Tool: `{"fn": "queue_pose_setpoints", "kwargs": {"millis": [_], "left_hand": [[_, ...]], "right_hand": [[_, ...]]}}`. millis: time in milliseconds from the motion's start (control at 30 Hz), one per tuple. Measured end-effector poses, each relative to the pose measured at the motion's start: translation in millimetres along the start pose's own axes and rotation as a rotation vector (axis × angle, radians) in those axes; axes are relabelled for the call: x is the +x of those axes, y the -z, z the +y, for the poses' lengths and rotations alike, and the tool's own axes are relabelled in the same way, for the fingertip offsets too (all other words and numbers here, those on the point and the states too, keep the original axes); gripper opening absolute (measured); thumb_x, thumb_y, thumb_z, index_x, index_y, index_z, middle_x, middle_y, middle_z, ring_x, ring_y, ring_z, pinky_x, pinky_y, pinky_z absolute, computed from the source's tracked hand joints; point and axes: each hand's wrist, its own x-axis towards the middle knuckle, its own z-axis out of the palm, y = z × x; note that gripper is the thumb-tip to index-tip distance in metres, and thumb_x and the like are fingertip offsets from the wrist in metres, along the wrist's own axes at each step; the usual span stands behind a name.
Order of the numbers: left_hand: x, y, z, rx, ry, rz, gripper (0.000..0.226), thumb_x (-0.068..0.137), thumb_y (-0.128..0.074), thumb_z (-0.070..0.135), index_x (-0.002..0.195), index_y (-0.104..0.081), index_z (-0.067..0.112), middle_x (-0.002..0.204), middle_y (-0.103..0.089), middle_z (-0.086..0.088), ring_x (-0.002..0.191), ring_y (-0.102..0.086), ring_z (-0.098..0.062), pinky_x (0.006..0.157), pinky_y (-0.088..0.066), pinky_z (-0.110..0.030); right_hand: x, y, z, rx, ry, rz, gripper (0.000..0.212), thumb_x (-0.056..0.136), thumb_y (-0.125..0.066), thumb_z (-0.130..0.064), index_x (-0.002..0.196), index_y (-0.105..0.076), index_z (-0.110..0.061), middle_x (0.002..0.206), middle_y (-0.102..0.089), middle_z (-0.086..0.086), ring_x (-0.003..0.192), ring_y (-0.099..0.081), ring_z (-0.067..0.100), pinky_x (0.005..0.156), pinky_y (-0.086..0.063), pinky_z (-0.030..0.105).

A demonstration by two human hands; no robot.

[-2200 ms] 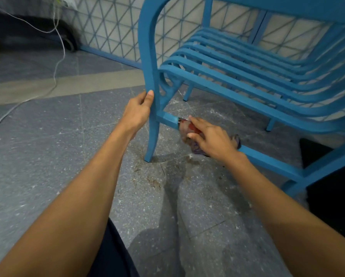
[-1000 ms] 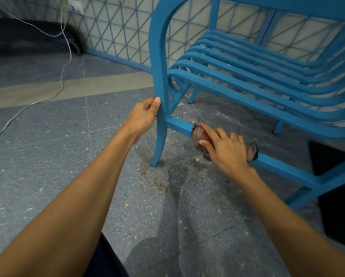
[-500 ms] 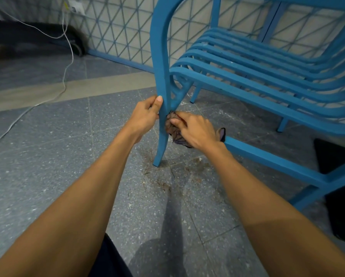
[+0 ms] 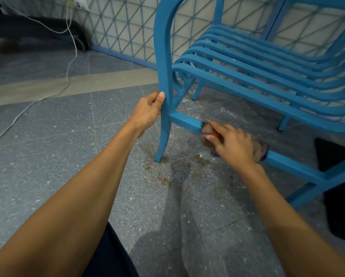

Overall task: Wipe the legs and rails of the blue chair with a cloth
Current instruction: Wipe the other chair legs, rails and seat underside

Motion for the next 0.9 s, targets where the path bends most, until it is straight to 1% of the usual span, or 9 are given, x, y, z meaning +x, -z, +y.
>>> {"fn": "queue_pose_setpoints", "kwargs": {"millis": [100, 233, 333, 433, 500, 600, 667, 800, 900], "left_hand": [[3, -1, -4, 0.023, 0.003, 0.010, 0.035, 0.103, -0.034, 0.035, 0.128, -0.053, 0.018, 0.113, -0.056, 0.009, 0.100, -0.055, -0.008, 0.067, -0.044, -0.010], [5, -7, -8, 0.187, -0.018, 0.129, 0.039, 0.101, -0.030, 0.044, 0.109, -0.057, 0.017, 0.107, -0.064, -0.003, 0.101, -0.061, -0.025, 0.085, -0.049, -0.043], [-2, -23, -3, 0.409, -0.054, 0.350, 0.029, 0.102, -0.031, 0.034, 0.110, -0.053, 0.017, 0.105, -0.062, -0.005, 0.099, -0.058, -0.027, 0.073, -0.038, -0.035], [-11, -33, 9, 0.485, -0.012, 0.547, 0.026, 0.095, -0.042, 0.030, 0.117, -0.049, 0.019, 0.112, -0.062, -0.003, 0.101, -0.057, -0.026, 0.074, -0.033, -0.036], [-12, -33, 13, 0.696, 0.112, 0.469, 0.032, 0.092, -0.046, 0.036, 0.115, -0.051, 0.014, 0.110, -0.062, -0.009, 0.101, -0.058, -0.032, 0.076, -0.036, -0.040], [-16, -40, 17, 0.958, 0.172, 0.167, 0.036, 0.091, -0.052, 0.038, 0.115, -0.057, 0.011, 0.111, -0.062, -0.012, 0.103, -0.059, -0.035, 0.080, -0.043, -0.041], [-18, -51, 18, 0.965, 0.060, 0.113, 0.029, 0.091, -0.052, 0.032, 0.110, -0.060, 0.011, 0.108, -0.062, -0.012, 0.099, -0.061, -0.035, 0.074, -0.042, -0.039], [-18, -73, 27, 0.936, -0.178, 0.158, 0.019, 0.091, -0.048, 0.024, 0.100, -0.062, 0.014, 0.098, -0.065, -0.011, 0.092, -0.061, -0.036, 0.068, -0.037, -0.035], [-16, -90, 28, 0.914, -0.289, 0.159, 0.018, 0.090, -0.047, 0.022, 0.099, -0.060, 0.014, 0.097, -0.068, -0.008, 0.091, -0.062, -0.035, 0.065, -0.043, -0.036]], "right_hand": [[27, -16, -56, -0.008, 0.013, -0.035, 0.047, 0.096, -0.045, -0.043, 0.141, -0.036, -0.033, 0.136, -0.049, 0.000, 0.123, -0.043, 0.033, 0.101, -0.029, 0.048], [30, -34, -77, -0.116, 0.101, 0.048, 0.058, 0.096, -0.049, -0.023, 0.147, -0.023, -0.029, 0.144, -0.039, 0.004, 0.122, -0.040, 0.038, 0.100, -0.029, 0.050], [7, -29, -31, -0.145, 0.265, 0.086, 0.081, 0.088, -0.058, -0.004, 0.150, -0.012, -0.031, 0.150, -0.033, 0.004, 0.123, -0.042, 0.034, 0.105, -0.031, 0.048], [-25, -21, 27, -0.119, 0.183, 0.118, 0.078, 0.088, -0.063, -0.013, 0.150, -0.019, -0.031, 0.144, -0.043, 0.005, 0.119, -0.048, 0.033, 0.104, -0.035, 0.050], [-50, -14, 69, -0.138, 0.099, 0.178, 0.061, 0.093, -0.055, -0.030, 0.148, -0.027, -0.029, 0.138, -0.050, 0.008, 0.113, -0.052, 0.036, 0.100, -0.038, 0.051], [-71, -2, 101, -0.173, 0.020, 0.203, 0.054, 0.095, -0.046, -0.046, 0.145, -0.034, -0.030, 0.129, -0.056, 0.009, 0.104, -0.052, 0.036, 0.092, -0.039, 0.047], [-67, 2, 96, -0.132, -0.058, 0.159, 0.055, 0.093, -0.049, -0.048, 0.144, -0.036, -0.034, 0.126, -0.056, 0.007, 0.104, -0.049, 0.036, 0.091, -0.035, 0.046], [-47, 9, 66, -0.130, -0.193, 0.007, 0.064, 0.088, -0.056, -0.047, 0.145, -0.028, -0.039, 0.136, -0.048, 0.006, 0.117, -0.041, 0.039, 0.102, -0.027, 0.051], [-27, 6, 27, -0.135, -0.098, -0.122, 0.080, 0.086, -0.060, -0.042, 0.150, -0.013, -0.033, 0.143, -0.037, 0.010, 0.125, -0.034, 0.043, 0.106, -0.023, 0.056]]}}
